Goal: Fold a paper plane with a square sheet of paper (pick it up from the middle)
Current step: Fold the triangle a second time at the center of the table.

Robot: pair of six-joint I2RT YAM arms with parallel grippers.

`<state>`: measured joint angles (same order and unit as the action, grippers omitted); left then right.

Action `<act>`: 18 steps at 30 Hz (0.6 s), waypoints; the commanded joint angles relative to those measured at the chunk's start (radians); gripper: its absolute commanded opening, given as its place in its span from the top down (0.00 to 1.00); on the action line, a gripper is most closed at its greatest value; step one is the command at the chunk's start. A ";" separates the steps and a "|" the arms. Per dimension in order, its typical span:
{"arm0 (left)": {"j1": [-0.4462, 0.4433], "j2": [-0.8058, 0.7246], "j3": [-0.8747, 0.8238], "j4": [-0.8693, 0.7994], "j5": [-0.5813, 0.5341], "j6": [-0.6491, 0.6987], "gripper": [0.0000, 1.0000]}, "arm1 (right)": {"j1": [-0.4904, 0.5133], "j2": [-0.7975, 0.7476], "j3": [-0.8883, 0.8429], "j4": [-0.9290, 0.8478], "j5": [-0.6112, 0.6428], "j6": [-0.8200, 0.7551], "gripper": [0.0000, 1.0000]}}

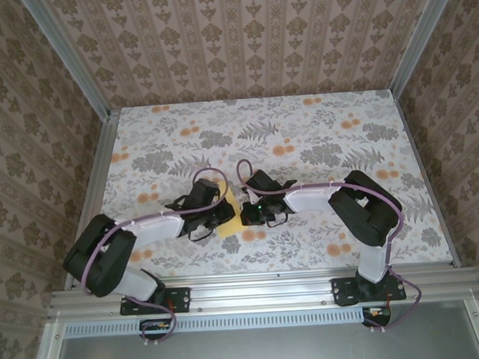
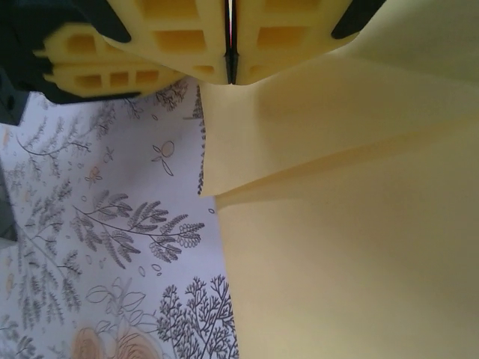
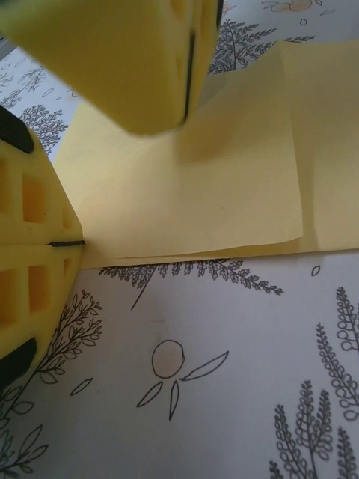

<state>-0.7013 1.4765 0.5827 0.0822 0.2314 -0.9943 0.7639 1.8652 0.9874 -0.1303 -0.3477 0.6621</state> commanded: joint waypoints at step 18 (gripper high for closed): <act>0.101 0.059 -0.050 -0.045 -0.052 0.035 0.89 | 0.026 0.140 -0.099 -0.226 0.141 -0.004 0.94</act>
<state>-0.6472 1.5425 0.5812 0.1104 0.2588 -0.9928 0.7704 1.8755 0.9855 -0.1097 -0.3466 0.6613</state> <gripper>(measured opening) 0.110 0.062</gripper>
